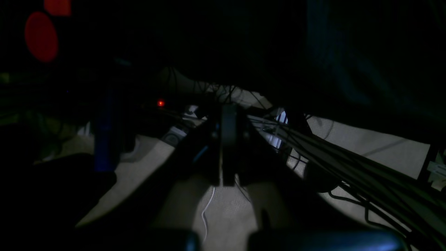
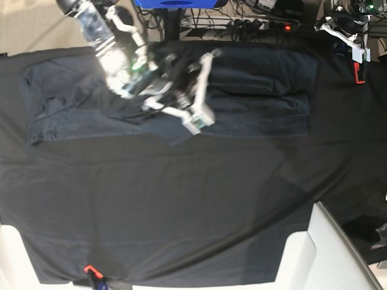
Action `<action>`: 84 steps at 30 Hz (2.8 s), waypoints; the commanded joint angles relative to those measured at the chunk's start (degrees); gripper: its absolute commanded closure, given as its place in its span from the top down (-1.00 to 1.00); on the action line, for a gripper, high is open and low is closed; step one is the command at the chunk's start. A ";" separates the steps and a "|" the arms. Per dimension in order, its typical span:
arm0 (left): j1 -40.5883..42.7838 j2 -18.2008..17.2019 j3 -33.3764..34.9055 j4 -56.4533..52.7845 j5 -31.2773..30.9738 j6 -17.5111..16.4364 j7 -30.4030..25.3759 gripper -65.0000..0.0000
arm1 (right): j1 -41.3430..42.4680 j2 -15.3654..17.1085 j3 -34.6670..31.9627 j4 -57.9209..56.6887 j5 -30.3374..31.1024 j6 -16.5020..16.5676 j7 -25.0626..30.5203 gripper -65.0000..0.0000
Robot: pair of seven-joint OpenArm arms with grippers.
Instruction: Fold the T-shirt properly
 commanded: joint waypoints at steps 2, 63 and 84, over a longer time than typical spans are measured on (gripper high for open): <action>0.65 -0.82 -0.45 0.67 -0.47 -0.36 -0.73 -1.00 | 1.57 -0.42 -0.64 0.03 0.49 0.21 1.11 -1.00; -0.40 -1.70 -0.53 9.99 -6.36 -1.15 -0.38 -1.00 | 2.98 1.60 7.53 -5.07 0.31 0.21 5.77 -1.00; -21.50 -6.54 2.28 -17.62 -10.06 -8.23 5.16 1.00 | -17.24 7.40 32.24 0.29 0.22 0.29 18.60 -1.00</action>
